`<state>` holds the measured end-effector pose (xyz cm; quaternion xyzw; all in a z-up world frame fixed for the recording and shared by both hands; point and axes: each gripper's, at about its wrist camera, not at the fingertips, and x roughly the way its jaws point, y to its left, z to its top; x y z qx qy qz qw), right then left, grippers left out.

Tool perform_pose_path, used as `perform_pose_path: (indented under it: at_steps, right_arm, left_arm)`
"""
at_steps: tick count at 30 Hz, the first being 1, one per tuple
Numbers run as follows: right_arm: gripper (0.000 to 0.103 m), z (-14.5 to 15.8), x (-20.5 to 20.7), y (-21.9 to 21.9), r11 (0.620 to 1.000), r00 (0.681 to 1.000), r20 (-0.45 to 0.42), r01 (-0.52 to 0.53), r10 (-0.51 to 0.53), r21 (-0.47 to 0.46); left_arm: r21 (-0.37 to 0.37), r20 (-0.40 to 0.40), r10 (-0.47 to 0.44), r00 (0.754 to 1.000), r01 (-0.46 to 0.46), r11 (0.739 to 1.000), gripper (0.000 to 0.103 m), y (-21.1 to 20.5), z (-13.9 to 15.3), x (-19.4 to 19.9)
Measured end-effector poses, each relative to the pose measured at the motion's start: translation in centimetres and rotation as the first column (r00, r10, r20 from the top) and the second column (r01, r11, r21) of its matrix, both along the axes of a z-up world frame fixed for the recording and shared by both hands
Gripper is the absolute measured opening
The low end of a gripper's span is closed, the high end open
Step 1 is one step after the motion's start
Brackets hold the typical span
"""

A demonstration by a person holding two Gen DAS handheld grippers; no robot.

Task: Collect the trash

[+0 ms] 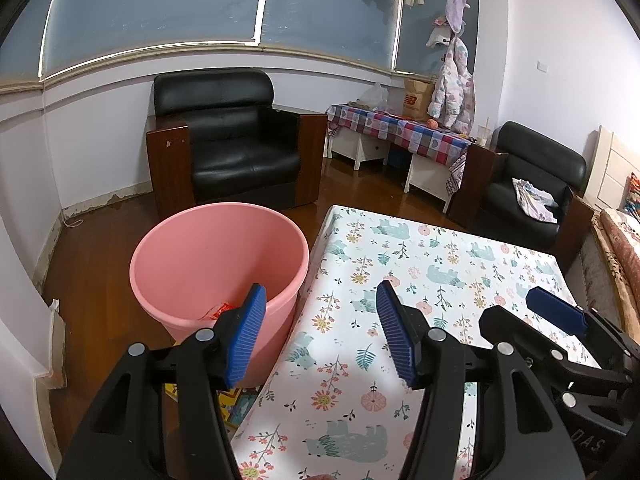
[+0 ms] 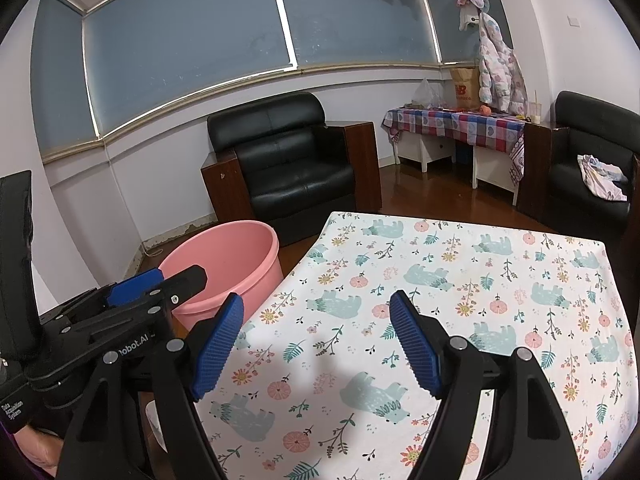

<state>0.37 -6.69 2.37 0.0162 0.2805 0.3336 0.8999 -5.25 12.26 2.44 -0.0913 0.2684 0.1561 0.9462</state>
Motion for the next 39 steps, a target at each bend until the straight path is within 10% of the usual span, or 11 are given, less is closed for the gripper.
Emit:
perform_pose_path:
  at_steps: [39]
  right_arm:
    - [0.074, -1.9, 1.2, 0.0, 1.000, 0.999, -0.041, 0.007, -0.007, -0.010]
  left_arm:
    - [0.005, -0.022, -0.022, 1.000, 0.022, 1.000, 0.058, -0.3, -1.0, 0.8]
